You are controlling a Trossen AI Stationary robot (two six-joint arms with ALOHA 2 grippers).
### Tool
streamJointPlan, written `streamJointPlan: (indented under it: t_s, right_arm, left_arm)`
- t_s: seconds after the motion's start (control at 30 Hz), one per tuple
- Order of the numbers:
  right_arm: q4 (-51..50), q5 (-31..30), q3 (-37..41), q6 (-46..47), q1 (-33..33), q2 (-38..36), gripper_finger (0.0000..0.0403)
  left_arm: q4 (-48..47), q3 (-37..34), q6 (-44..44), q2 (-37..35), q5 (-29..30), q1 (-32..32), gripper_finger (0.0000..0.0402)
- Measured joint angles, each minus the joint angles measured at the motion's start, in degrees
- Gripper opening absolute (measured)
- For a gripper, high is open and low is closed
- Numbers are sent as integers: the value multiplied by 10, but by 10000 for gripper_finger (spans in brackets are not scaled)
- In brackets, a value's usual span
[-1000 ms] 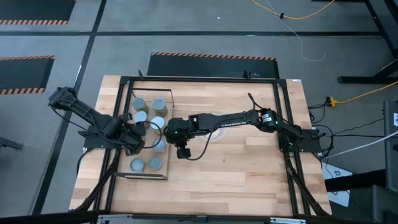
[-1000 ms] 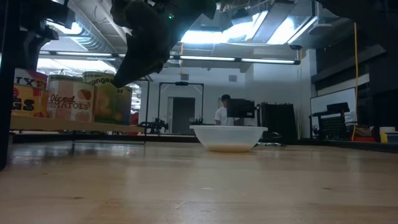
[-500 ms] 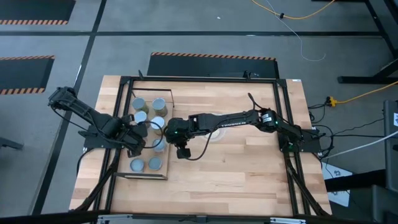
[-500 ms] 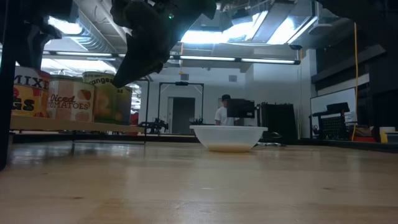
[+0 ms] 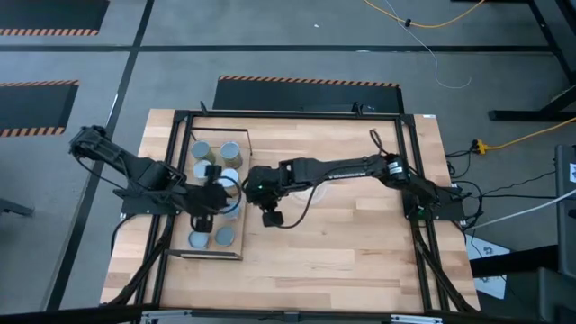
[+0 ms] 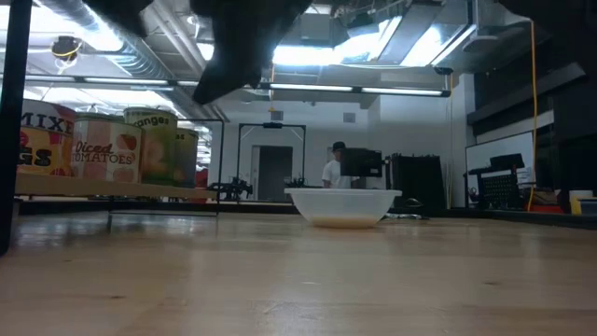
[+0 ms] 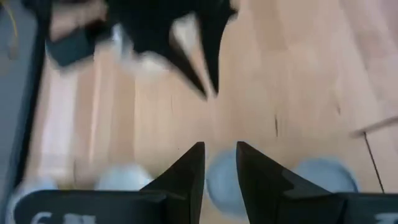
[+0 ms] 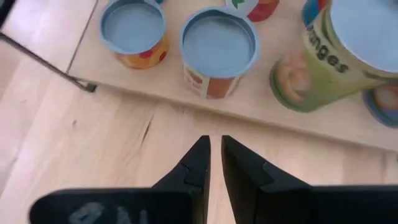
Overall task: Pick and place cans onto a shelf
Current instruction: Return to Home Position
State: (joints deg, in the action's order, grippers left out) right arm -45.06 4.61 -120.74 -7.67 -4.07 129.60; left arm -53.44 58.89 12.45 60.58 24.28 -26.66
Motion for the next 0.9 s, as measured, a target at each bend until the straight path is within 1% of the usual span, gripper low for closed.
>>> streamJointPlan:
  t_s: [0.1,0.2,0.3,0.4,0.47,0.63,0.8,0.9]
  right_arm:
    - [-38,-8,0,1,-5,-22,46]
    - [-79,-37,0,7,-18,-46,45]
    - [-128,-92,0,29,-36,-68,45]
    - [-175,-129,0,41,-55,-93,46]
    - [-197,-140,0,48,-67,-111,46]
    - [-260,-140,0,74,-89,-153,45]
    - [-269,-142,0,77,-101,-182,46]
    - [-268,-142,0,76,-105,-188,45]
  left_arm:
    - [57,0,-84,-13,0,17,85]
    - [96,-2,-150,-37,-8,40,85]
    - [174,-29,-214,-74,-52,76,85]
    - [265,-73,-265,-110,-126,122,85]
    - [274,-102,-276,-135,-153,155,85]
    - [297,-161,-266,-196,-182,215,85]
    - [341,-228,-261,-282,-225,248,85]
    - [360,-270,-261,-336,-226,255,85]
